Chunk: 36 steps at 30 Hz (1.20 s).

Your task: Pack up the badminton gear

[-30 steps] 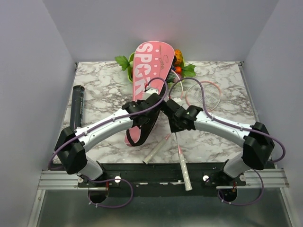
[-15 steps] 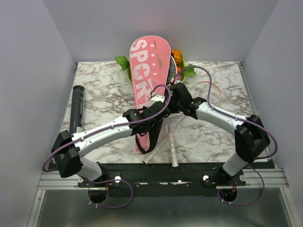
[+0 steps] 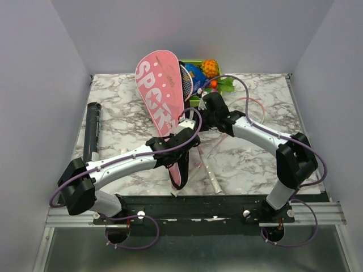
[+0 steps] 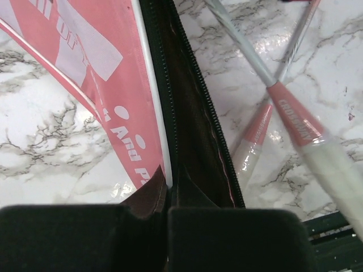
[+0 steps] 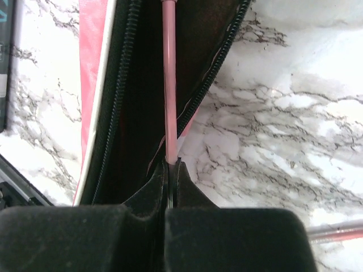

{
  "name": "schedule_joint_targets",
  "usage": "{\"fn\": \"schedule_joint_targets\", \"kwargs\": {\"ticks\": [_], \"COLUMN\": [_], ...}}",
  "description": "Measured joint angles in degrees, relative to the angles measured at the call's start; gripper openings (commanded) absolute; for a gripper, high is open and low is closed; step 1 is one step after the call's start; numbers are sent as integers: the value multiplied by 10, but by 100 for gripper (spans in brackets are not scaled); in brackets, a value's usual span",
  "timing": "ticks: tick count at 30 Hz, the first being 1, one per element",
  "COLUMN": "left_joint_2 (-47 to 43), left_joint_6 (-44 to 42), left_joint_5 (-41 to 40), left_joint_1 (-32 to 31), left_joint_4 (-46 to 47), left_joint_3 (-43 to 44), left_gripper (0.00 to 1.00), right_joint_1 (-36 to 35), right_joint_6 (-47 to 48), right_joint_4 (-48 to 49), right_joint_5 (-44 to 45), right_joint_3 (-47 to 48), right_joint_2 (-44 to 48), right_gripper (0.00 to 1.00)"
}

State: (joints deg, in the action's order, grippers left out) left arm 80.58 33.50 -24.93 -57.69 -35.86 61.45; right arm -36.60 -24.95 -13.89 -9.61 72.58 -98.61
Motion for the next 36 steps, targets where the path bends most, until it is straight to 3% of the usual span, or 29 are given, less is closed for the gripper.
{"fn": "schedule_joint_targets", "kwargs": {"ticks": [9,17,26,36], "left_joint_2": [-11,23,35,53], "left_joint_6": [3,0,-1,-9], "left_joint_5": [31,36,35,35], "left_joint_1": [-23,-55,-58,-68], "left_joint_4": [15,25,23,28], "left_joint_3": [-14,6,19,19], "left_gripper": [0,0,0,0], "right_joint_1": [9,11,9,9], "right_joint_6": [4,25,68,11], "right_joint_4": [2,-46,-127,-59], "right_joint_5": [-9,-41,-38,-75], "right_joint_3": [-76,7,-24,53], "right_joint_2": [112,50,110,-24], "right_gripper": [1,1,1,1]}}
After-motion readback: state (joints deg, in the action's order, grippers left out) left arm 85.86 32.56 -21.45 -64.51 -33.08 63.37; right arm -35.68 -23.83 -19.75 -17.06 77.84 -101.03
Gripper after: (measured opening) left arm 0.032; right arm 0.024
